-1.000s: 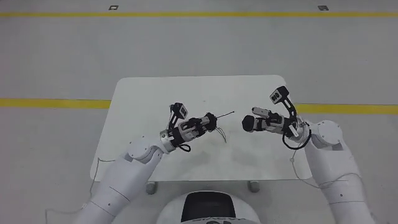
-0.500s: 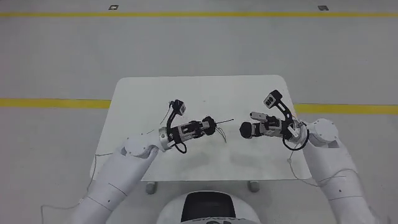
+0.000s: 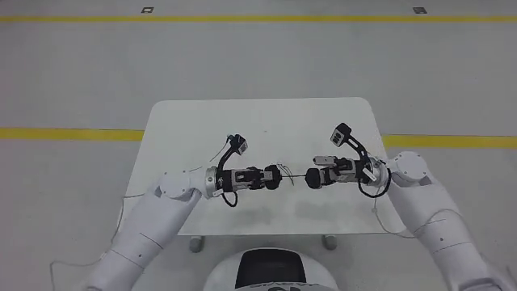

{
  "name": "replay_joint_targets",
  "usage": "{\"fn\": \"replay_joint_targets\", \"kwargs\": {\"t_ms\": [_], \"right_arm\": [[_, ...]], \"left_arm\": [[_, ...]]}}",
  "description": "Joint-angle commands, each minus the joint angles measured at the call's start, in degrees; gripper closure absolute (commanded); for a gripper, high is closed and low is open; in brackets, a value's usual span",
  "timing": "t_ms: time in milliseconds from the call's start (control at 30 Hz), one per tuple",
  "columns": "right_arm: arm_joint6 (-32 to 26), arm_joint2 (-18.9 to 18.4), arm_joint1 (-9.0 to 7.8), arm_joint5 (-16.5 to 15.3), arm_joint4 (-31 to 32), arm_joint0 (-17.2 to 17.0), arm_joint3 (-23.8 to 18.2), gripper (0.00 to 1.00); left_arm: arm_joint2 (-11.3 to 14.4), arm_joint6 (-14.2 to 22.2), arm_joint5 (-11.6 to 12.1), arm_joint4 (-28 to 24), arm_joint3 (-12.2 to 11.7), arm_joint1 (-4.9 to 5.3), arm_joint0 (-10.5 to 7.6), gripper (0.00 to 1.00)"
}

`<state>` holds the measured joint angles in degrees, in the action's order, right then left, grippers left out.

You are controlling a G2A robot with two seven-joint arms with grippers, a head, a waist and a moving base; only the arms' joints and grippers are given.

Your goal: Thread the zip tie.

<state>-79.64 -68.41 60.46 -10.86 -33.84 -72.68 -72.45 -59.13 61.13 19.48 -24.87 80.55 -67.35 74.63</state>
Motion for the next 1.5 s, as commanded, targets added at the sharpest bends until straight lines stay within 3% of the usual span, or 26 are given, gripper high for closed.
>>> {"fn": "replay_joint_targets", "kwargs": {"t_ms": [0, 167, 367, 767, 1100, 1333, 1400, 1467], "right_arm": [[0.27, 0.05, 0.01, -0.1, 0.04, -0.05, -0.2, 0.0], [0.0, 2.34, -0.44, -3.53, 1.32, 0.08, -1.04, 0.0], [0.0, 6.94, -1.74, -8.02, -0.33, 1.91, 0.38, 0.0], [0.0, 6.63, -1.8, -8.12, -1.99, 1.73, 1.76, 0.0], [0.0, 11.3, -3.29, -8.62, -10.28, 3.49, 1.29, 0.0], [0.0, 11.3, -3.29, -8.62, -10.28, 3.49, 1.29, 0.0], [1.46, 11.53, -3.2, -8.18, -9.83, 3.08, 0.6, 0.0], [0.28, 11.27, -3.04, -6.81, -13.58, 2.58, 0.82, 0.0]], "left_arm": [[0.4, -1.03, -1.05, 0.62, 0.27, -0.01, 0.03, 1.0], [0.83, -2.18, -6.23, -0.65, 0.51, 0.21, -0.4, 1.0], [1.25, -0.05, -8.2, -3.3, -0.11, 0.49, -0.6, 1.0], [1.68, -1.39, -7.99, -2.22, -0.02, 0.68, -0.87, 1.0], [2.25, 1.23, -6.41, -4.92, -1.36, 1.06, -1.18, 1.0], [2.3, 1.34, -5.87, -5.22, -1.54, 1.07, -1.3, 1.0], [2.65, -0.05, -6.23, -4.76, -1.17, 1.05, -1.12, 1.0], [2.89, -1.01, -6.39, -3.79, -1.1, 1.12, -1.15, 1.0]]}}
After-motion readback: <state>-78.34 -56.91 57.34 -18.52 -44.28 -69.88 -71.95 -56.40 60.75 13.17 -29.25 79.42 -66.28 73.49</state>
